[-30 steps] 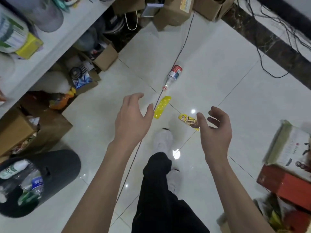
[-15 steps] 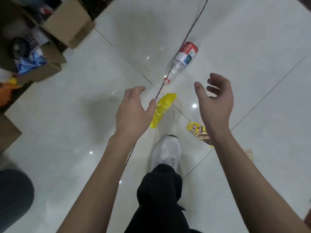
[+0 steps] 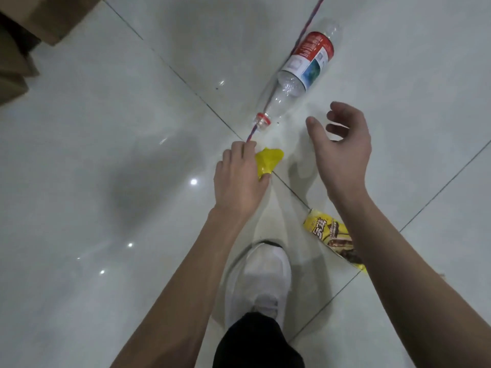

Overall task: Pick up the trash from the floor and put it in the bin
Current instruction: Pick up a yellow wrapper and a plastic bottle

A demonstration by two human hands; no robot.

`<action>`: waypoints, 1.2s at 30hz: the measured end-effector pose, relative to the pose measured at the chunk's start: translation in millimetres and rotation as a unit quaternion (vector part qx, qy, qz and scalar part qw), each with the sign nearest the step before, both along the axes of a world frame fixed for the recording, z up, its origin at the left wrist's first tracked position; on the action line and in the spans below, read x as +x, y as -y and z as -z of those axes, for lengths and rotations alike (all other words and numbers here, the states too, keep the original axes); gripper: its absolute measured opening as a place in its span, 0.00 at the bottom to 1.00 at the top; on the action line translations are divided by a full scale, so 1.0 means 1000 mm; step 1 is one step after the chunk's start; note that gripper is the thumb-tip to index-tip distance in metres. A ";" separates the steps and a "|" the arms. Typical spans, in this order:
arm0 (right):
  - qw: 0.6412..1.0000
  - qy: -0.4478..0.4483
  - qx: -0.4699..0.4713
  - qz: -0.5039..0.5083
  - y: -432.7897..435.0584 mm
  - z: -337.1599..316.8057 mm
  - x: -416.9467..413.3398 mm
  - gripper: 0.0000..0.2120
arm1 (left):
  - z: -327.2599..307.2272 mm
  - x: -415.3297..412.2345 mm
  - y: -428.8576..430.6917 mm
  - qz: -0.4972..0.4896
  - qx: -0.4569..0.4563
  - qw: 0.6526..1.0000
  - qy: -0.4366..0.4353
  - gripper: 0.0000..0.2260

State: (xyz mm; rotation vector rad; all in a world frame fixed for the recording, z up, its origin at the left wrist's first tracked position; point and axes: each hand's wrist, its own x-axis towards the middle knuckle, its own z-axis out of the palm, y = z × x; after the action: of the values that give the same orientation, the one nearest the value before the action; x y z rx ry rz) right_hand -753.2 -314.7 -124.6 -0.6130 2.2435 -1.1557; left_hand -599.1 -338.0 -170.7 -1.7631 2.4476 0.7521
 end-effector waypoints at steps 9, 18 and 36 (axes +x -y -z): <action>0.999 -0.033 -0.009 -0.026 0.057 0.006 -0.009 0.25 | -0.001 0.006 0.014 -0.037 0.006 0.997 -0.065 0.03; 0.997 -0.051 0.047 0.013 0.111 0.031 0.000 0.44 | -0.022 0.033 0.047 -0.168 -0.039 0.973 -0.154 0.05; 0.996 0.046 0.064 -0.034 0.022 -0.074 0.029 0.43 | -0.147 0.087 0.012 -0.212 -0.005 0.951 -0.223 0.05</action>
State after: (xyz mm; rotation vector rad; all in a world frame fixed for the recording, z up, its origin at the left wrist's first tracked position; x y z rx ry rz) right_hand -724.4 -336.6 -50.5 -0.5679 2.1821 -0.9775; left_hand -511.7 -350.0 -23.4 -2.3871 2.3181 1.3034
